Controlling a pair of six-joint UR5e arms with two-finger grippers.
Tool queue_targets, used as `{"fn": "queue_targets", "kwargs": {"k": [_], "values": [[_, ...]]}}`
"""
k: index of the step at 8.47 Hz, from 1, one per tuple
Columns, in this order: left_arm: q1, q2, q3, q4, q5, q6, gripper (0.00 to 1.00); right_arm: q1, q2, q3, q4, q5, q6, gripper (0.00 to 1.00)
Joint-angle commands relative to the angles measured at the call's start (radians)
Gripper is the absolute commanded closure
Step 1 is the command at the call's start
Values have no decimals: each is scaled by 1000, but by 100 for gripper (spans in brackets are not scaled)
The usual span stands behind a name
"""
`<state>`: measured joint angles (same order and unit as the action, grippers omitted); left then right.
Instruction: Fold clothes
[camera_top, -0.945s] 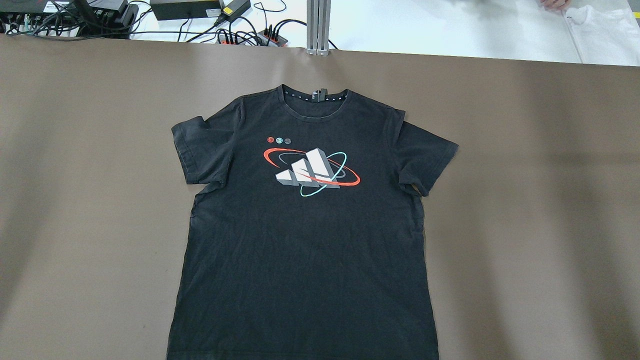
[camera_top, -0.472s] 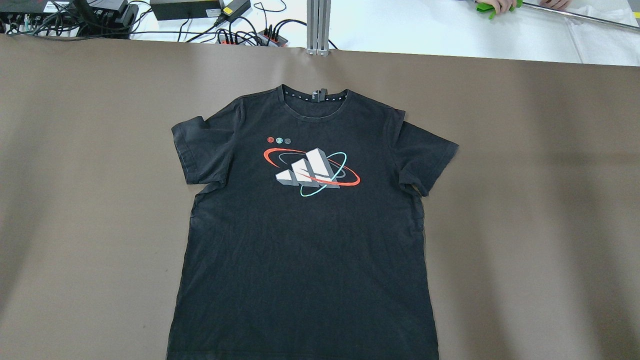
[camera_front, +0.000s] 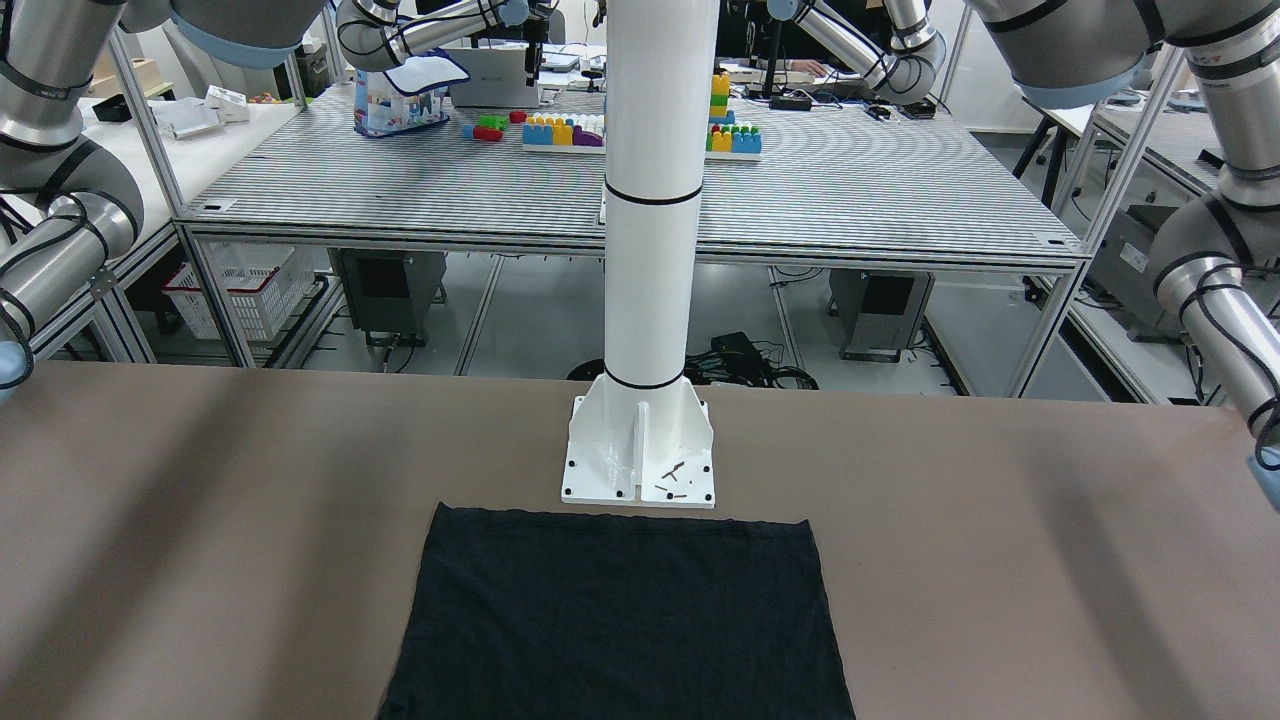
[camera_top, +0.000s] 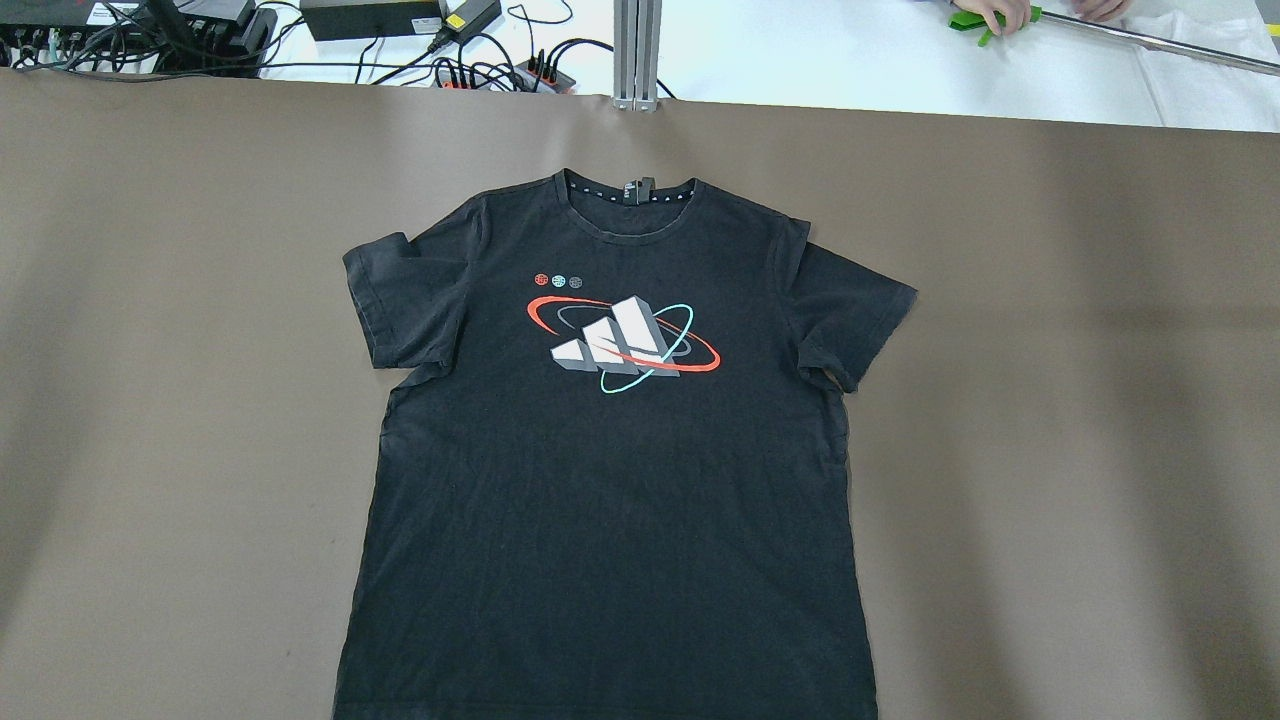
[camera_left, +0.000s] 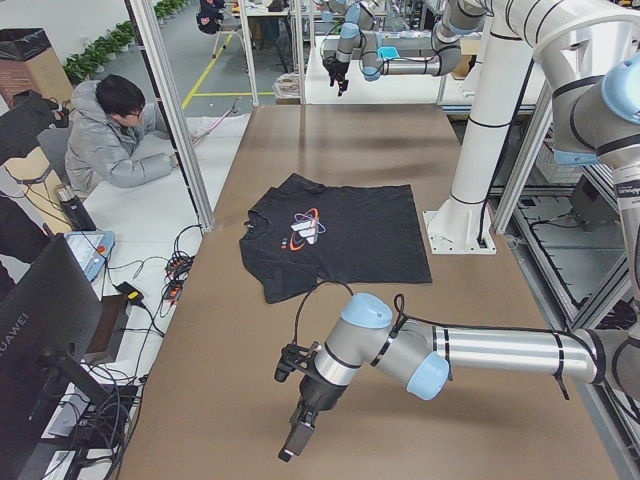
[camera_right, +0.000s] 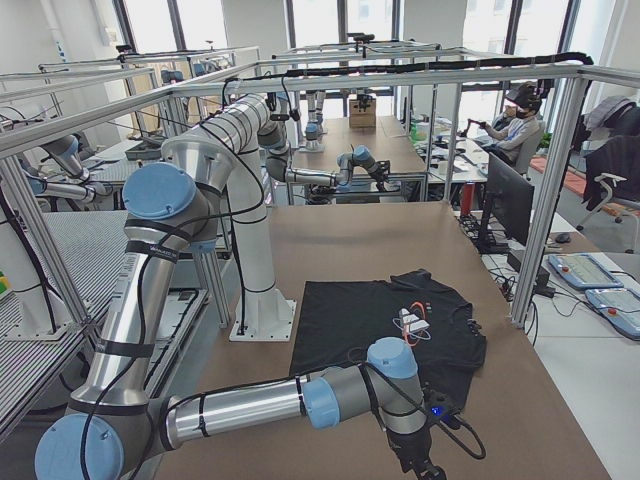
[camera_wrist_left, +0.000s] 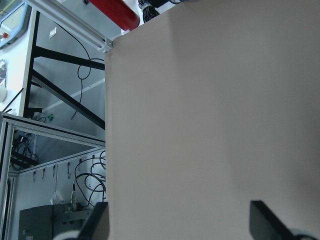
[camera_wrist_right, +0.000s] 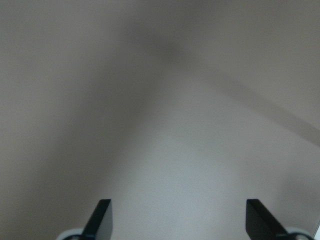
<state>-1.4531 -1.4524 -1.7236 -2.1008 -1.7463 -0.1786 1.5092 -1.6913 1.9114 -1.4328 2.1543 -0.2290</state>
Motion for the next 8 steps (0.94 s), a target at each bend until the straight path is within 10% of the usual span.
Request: {"fn": "queue_targets", "kwargs": {"k": [1, 8], "values": [[4, -11, -7, -1, -53, -10, 0, -4, 34, -8, -1, -2, 5, 6], [91, -193, 44, -1, -259, -251, 0, -82, 297, -270, 52, -5, 201, 6]]}}
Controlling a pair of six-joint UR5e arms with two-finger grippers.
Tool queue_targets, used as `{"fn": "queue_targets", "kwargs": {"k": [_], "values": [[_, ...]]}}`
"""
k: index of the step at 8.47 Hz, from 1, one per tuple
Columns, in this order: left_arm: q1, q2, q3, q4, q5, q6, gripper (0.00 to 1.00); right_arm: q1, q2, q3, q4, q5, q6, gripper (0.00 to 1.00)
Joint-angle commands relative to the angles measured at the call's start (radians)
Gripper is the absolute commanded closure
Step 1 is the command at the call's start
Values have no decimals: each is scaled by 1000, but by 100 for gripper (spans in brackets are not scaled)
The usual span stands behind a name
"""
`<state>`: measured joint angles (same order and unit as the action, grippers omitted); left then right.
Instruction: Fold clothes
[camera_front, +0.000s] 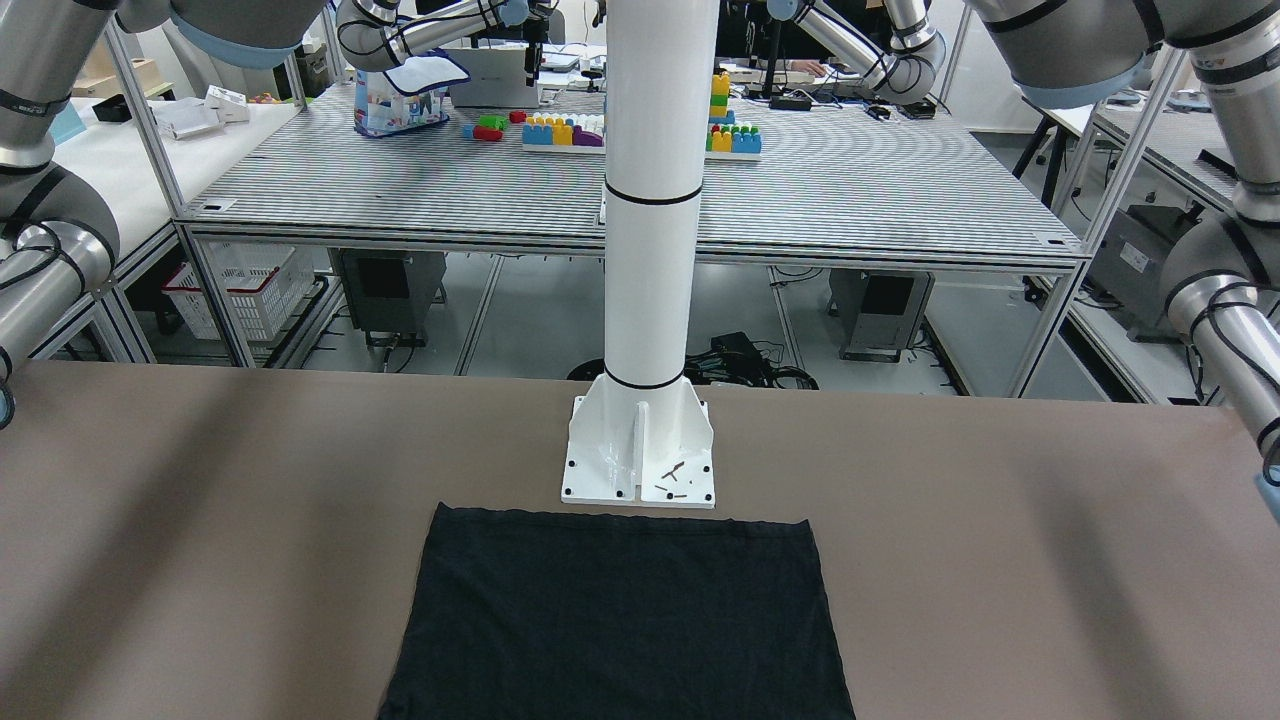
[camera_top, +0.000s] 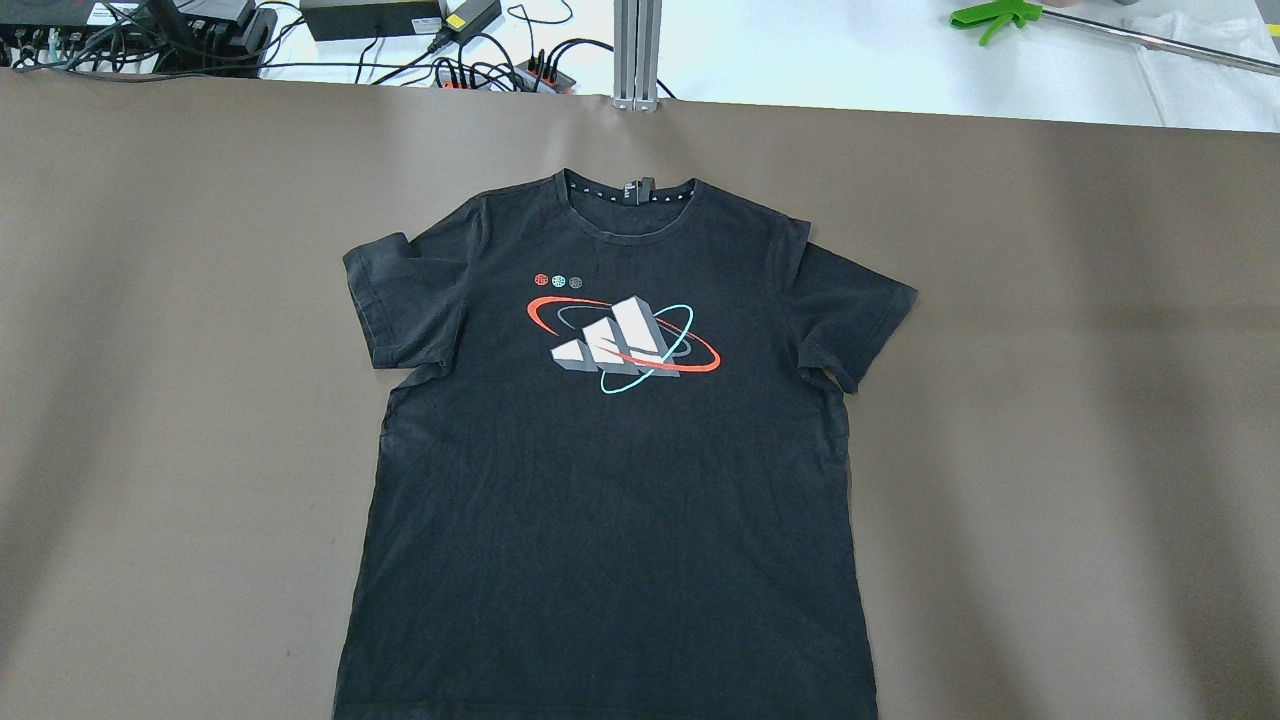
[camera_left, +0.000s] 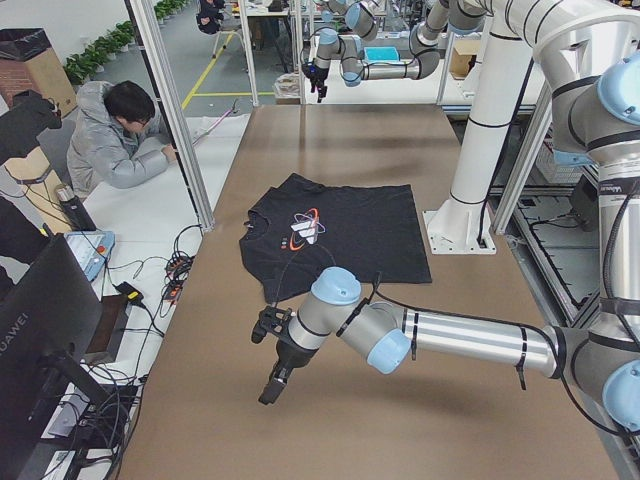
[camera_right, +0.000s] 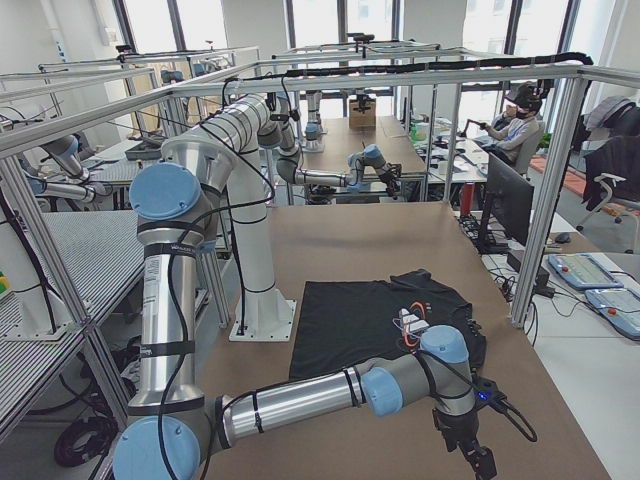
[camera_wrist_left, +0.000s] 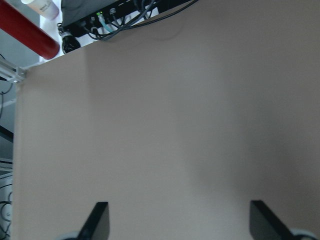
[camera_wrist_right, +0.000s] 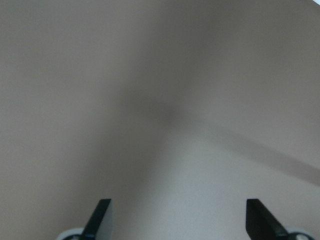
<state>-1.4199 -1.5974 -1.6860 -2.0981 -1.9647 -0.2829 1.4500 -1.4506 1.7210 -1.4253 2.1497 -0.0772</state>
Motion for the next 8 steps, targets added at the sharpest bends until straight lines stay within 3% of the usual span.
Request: {"fn": "queue_targets", "kwargs": {"k": [1, 3, 5, 8], "values": [[105, -90, 15, -8, -40, -247, 0, -49, 67, -122, 140, -1, 147, 6], [194, -159, 17, -35, -40, -477, 0, -147, 75, -176, 325, -2, 390, 6], [275, -191, 60, -167, -31, -698, 0, -236, 98, -199, 443, -4, 624, 6], [343, -256, 106, -188, 45, -777, 0, -331, 180, -222, 453, -92, 822, 6]]}}
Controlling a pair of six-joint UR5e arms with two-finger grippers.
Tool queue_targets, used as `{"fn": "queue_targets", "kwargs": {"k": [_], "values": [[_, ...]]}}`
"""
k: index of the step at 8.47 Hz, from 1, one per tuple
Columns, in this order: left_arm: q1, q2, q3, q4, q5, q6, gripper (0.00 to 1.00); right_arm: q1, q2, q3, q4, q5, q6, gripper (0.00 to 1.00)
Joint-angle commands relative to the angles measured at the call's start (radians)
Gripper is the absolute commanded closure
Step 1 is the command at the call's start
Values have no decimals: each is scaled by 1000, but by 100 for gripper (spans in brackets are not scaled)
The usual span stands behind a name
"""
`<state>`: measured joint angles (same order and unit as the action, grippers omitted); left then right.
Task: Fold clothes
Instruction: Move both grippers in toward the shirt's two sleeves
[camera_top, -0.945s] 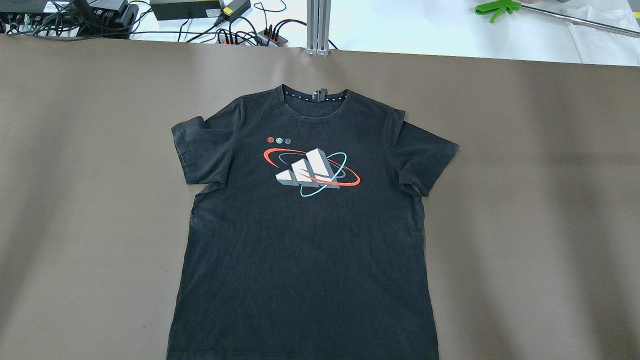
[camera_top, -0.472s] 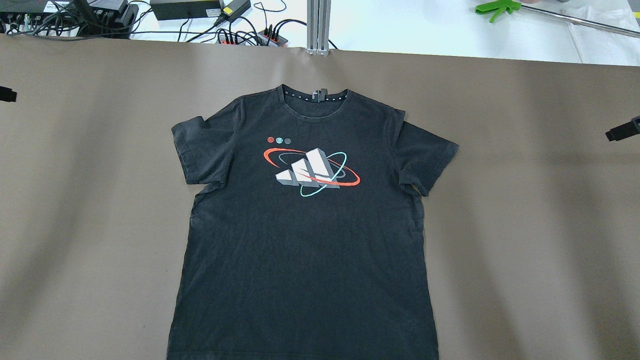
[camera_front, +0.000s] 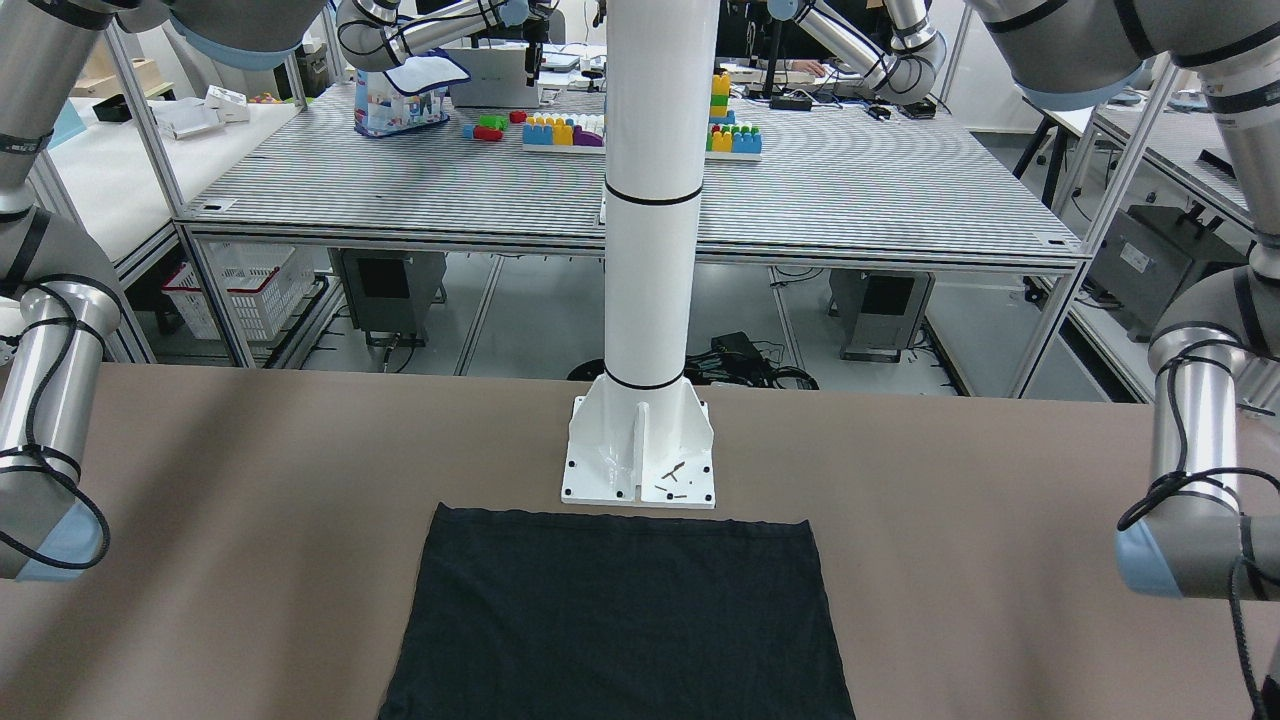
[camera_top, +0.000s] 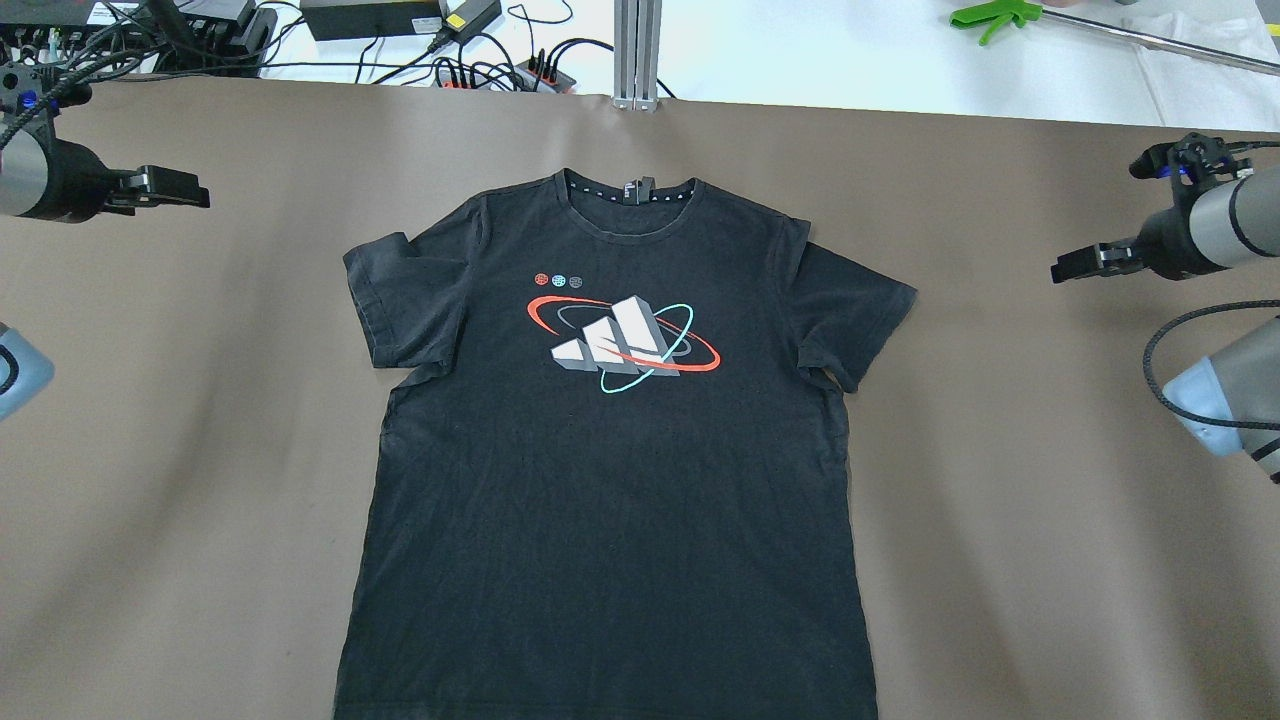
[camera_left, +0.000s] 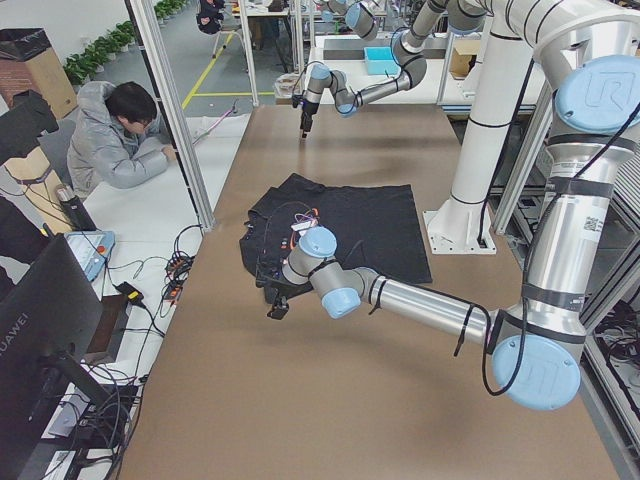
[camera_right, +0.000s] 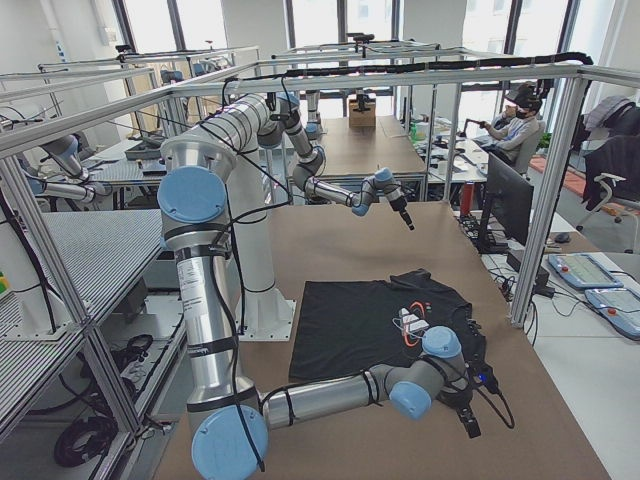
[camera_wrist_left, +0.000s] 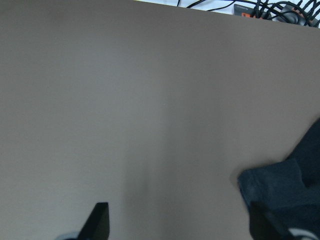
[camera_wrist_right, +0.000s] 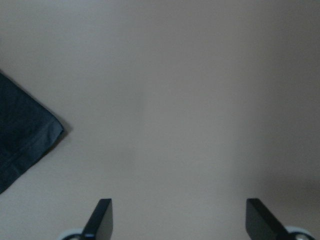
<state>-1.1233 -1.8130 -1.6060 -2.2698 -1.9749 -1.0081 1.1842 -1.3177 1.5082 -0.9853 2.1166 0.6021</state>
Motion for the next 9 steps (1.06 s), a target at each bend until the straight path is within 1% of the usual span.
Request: {"fn": "queue_targets", "kwargs": {"k": [1, 2, 3, 4, 6, 8, 9], "values": [[48, -75, 56, -16, 62, -64, 0, -105, 66, -11, 35, -111, 227, 6], [48, -100, 82, -16, 64, -67, 0, -145, 84, -14, 58, -180, 319, 6], [48, -107, 87, -17, 67, -69, 0, -191, 110, -28, 65, -240, 376, 6], [48, -108, 87, -17, 70, -69, 0, -213, 132, -51, 68, -268, 395, 6], [50, -109, 84, -22, 71, -99, 0, -227, 137, -86, 137, -282, 406, 6], [53, -109, 80, -28, 77, -127, 0, -229, 135, -88, 143, -282, 410, 6], [92, -114, 81, -28, 112, -144, 0, -238, 137, -89, 143, -282, 413, 6]]}}
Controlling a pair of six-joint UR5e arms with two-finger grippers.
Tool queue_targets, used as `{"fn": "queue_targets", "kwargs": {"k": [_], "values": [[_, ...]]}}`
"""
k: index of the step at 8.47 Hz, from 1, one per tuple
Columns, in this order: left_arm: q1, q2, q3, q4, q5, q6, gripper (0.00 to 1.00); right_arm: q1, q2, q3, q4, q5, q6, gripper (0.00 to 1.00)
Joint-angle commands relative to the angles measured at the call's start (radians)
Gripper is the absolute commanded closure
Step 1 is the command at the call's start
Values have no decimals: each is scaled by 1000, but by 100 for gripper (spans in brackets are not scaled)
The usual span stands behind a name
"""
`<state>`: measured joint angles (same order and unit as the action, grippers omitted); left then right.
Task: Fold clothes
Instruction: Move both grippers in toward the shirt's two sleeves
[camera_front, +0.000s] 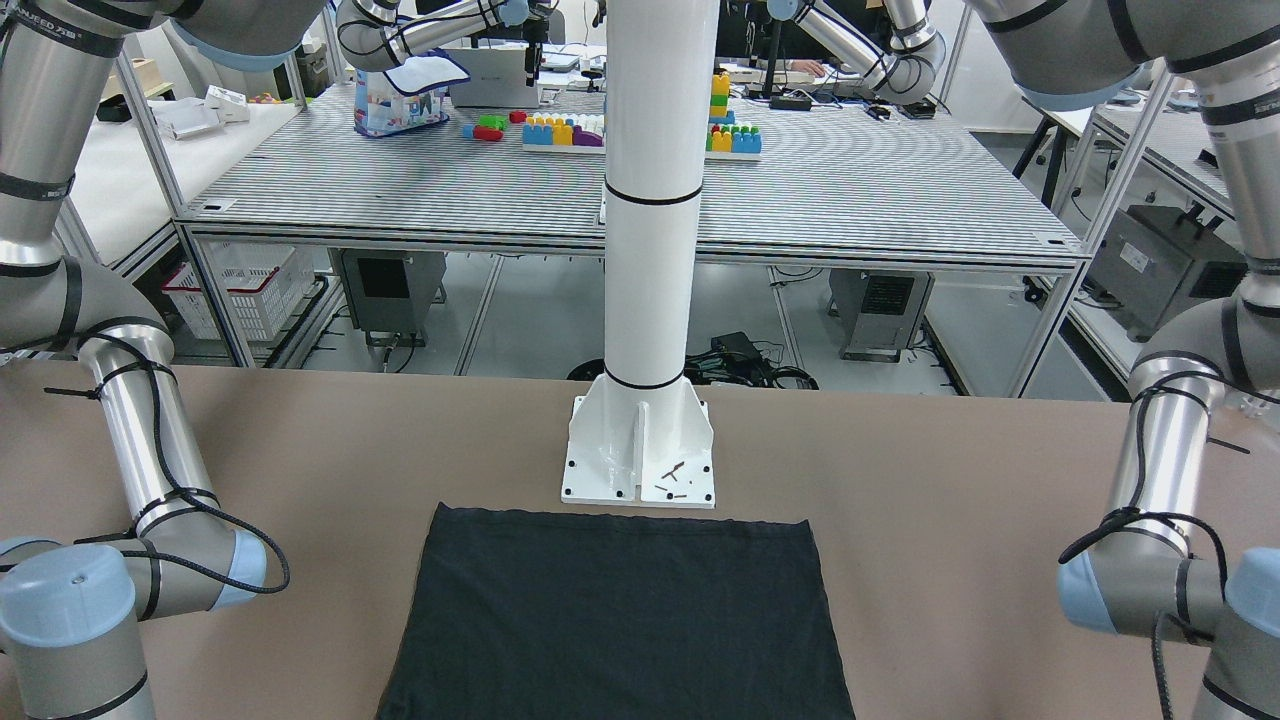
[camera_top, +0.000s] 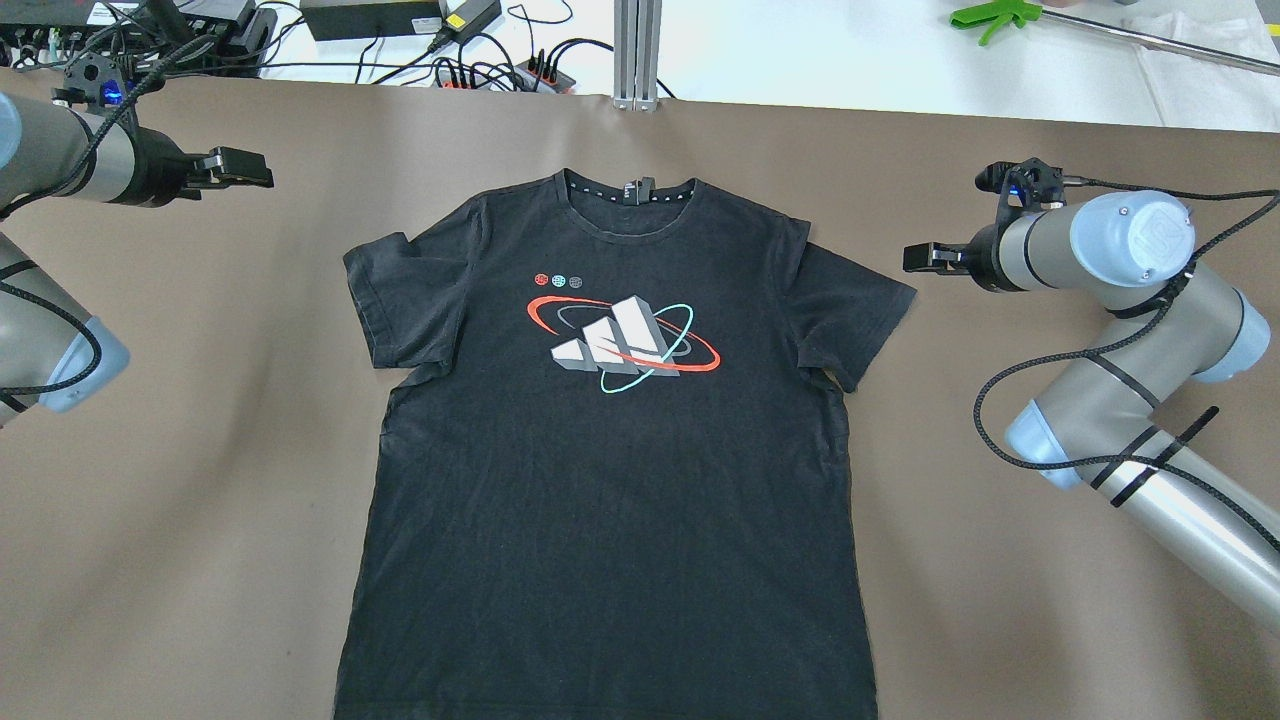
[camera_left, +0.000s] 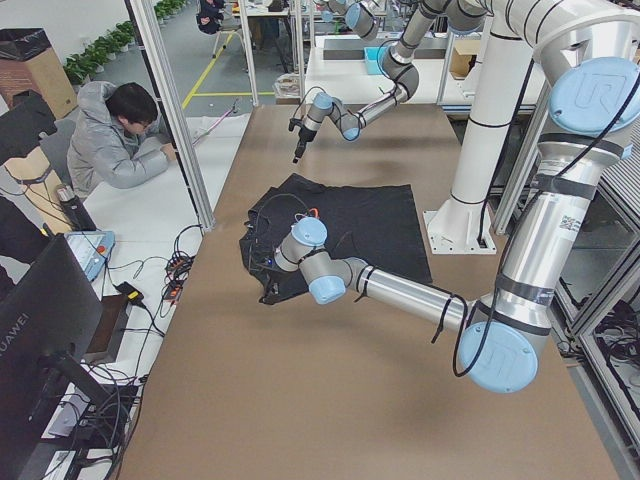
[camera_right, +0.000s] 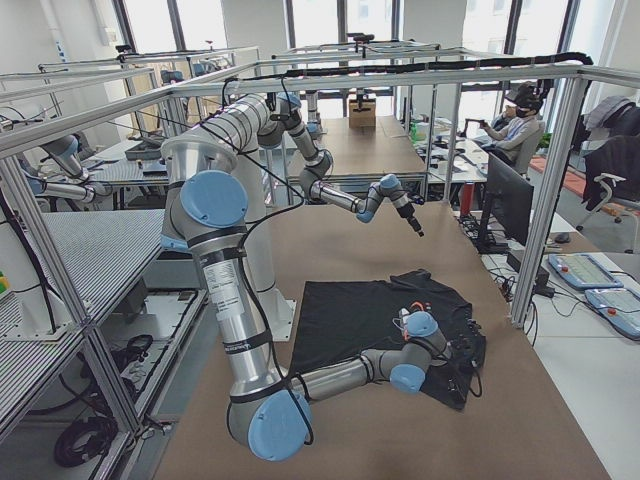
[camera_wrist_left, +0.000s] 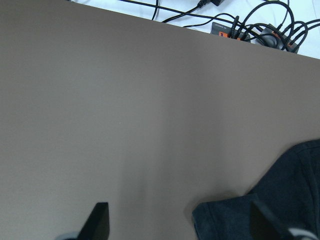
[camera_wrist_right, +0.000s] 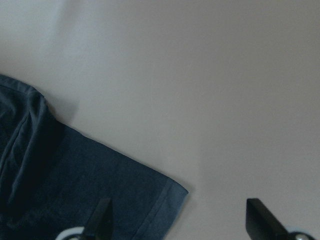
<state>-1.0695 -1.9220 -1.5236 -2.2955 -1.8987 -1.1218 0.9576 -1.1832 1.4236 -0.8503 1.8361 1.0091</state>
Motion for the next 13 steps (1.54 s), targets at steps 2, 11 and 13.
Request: {"fn": "queue_targets", "kwargs": {"k": [2, 11, 13], "values": [[71, -35, 3, -1, 86, -52, 0, -13, 2, -6, 7, -1, 6, 6], [143, -71, 25, -1, 133, -98, 0, -37, 48, -110, 42, -6, 6, 6], [143, -71, 31, -1, 133, -98, 0, -57, 75, -147, 48, -49, 11, 6]]}}
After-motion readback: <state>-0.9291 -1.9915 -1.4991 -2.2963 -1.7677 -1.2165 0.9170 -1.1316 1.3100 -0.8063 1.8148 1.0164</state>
